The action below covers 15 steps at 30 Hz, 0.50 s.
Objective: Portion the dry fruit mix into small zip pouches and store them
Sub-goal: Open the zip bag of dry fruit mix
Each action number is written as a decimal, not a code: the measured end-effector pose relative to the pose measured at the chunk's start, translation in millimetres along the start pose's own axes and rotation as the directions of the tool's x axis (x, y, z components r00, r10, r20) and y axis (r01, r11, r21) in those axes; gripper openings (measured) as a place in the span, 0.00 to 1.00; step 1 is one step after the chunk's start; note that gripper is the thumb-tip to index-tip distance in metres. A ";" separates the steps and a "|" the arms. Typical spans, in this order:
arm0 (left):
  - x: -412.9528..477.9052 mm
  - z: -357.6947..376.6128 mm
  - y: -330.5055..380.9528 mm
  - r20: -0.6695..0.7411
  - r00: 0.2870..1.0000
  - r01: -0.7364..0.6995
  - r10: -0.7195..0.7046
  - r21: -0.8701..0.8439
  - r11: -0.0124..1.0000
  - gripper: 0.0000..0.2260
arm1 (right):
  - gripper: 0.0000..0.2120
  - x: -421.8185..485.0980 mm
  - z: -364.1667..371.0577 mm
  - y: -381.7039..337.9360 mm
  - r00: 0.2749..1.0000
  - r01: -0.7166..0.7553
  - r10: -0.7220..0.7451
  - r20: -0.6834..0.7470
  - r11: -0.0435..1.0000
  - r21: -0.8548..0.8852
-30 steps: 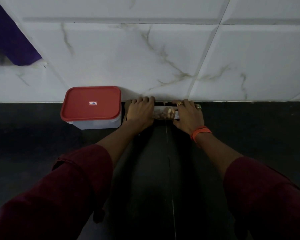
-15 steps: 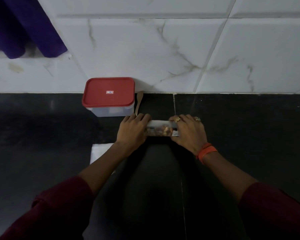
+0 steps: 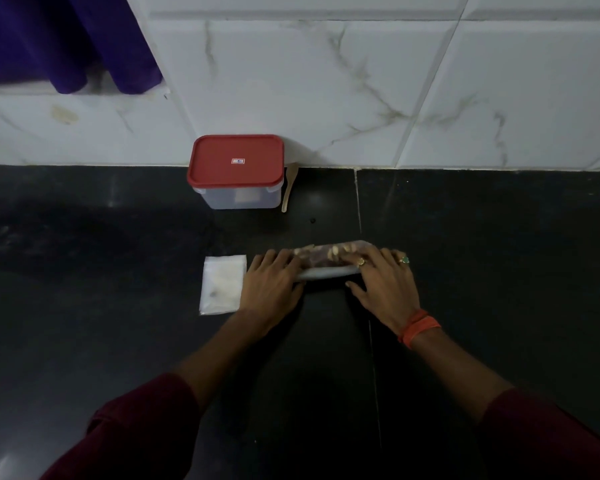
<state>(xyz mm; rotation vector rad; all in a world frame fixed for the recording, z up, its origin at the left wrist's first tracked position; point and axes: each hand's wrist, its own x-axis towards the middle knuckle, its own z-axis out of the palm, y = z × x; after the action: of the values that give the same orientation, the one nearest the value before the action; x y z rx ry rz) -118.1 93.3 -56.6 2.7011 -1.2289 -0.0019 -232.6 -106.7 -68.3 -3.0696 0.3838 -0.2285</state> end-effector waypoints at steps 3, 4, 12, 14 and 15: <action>-10.0 1.6 5.8 0.023 1.000 0.007 -0.007 0.000 1.000 0.17 | 0.19 -13.1 3.7 -1.0 1.000 -0.005 0.006 0.025 1.000 -0.025; -13.1 1.7 7.2 0.031 1.000 0.005 -0.005 -0.008 1.000 0.17 | 0.19 -16.8 3.9 -2.1 1.000 -0.007 0.007 0.020 1.000 -0.026; -35.3 6.7 20.0 0.003 0.999 0.046 -0.046 -0.051 0.998 0.13 | 0.22 -38.3 2.6 -17.7 0.997 -0.056 0.056 0.056 0.998 0.005; -40.7 8.5 22.2 0.002 0.998 0.063 -0.063 -0.081 0.995 0.14 | 0.20 -40.7 3.1 -19.6 0.997 -0.058 0.057 0.044 0.998 0.016; -43.7 9.5 23.4 0.008 0.998 0.068 -0.068 -0.086 0.994 0.14 | 0.20 -42.4 3.6 -20.1 0.998 -0.053 0.052 0.032 0.998 0.034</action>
<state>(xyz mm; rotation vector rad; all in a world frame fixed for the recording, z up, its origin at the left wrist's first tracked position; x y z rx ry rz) -165.1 109.4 -65.3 2.6687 -1.1105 -0.0683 -267.8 -76.6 -76.7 -3.0201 0.4536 -0.1837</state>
